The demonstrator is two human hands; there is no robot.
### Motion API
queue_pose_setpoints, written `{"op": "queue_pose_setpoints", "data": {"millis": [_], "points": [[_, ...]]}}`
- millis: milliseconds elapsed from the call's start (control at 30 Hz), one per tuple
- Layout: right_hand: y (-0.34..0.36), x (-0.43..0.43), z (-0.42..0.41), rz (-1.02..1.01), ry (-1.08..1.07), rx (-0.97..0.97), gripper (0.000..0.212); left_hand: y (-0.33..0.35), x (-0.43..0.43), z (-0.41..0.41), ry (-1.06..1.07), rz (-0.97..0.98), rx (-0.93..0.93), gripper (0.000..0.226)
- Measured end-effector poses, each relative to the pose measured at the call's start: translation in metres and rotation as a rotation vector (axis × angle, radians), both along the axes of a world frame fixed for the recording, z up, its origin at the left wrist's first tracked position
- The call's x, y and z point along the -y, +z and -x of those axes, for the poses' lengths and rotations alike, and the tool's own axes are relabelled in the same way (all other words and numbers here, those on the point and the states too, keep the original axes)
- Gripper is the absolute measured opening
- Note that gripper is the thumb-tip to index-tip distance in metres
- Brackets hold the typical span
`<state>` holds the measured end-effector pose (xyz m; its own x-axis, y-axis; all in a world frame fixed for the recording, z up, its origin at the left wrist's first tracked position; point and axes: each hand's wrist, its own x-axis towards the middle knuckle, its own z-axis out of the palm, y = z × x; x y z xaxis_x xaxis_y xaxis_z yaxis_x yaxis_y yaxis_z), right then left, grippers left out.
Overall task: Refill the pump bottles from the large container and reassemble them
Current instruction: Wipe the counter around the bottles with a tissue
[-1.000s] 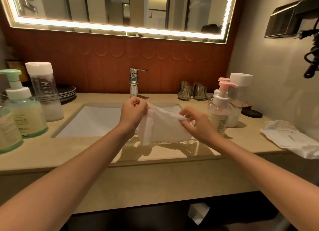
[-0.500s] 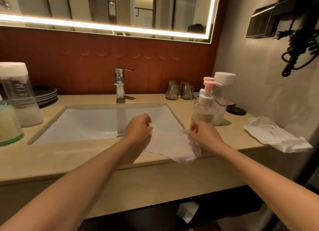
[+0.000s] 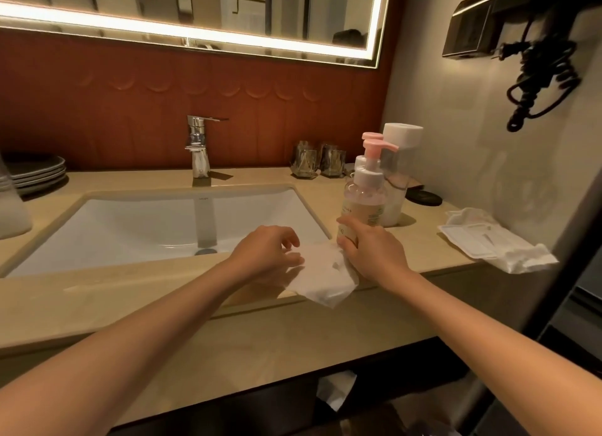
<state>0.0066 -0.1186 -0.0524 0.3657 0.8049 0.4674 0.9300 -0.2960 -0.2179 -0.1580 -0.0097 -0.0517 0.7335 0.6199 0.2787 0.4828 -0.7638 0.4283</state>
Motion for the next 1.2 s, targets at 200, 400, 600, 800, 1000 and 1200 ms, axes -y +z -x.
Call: {"op": "queue_pose_setpoints", "data": {"millis": [200,400,600,800,1000,1200], "points": [[-0.003,0.004,-0.023,-0.002,-0.051,-0.042,0.039,-0.003,0.004,-0.009,-0.02,0.03,-0.029,0.036],[0.001,0.009,-0.054,0.047,-0.089,-0.057,0.043,-0.006,0.003,-0.021,-0.068,0.04,-0.035,0.033],[0.003,-0.003,-0.051,-0.069,0.091,-0.122,0.039,-0.007,0.0,-0.027,-0.116,0.051,-0.045,0.029],[0.009,-0.037,-0.044,-0.072,0.19,-0.515,0.046,-0.008,-0.003,-0.026,-0.147,0.017,-0.086,0.029],[0.011,-0.058,-0.053,-0.149,0.103,-0.685,0.048,-0.004,-0.005,-0.026,-0.171,-0.018,-0.127,0.033],[0.012,-0.065,-0.068,-0.123,0.011,-0.701,0.054,-0.005,-0.005,-0.027,-0.172,-0.047,-0.13,0.034]]}}
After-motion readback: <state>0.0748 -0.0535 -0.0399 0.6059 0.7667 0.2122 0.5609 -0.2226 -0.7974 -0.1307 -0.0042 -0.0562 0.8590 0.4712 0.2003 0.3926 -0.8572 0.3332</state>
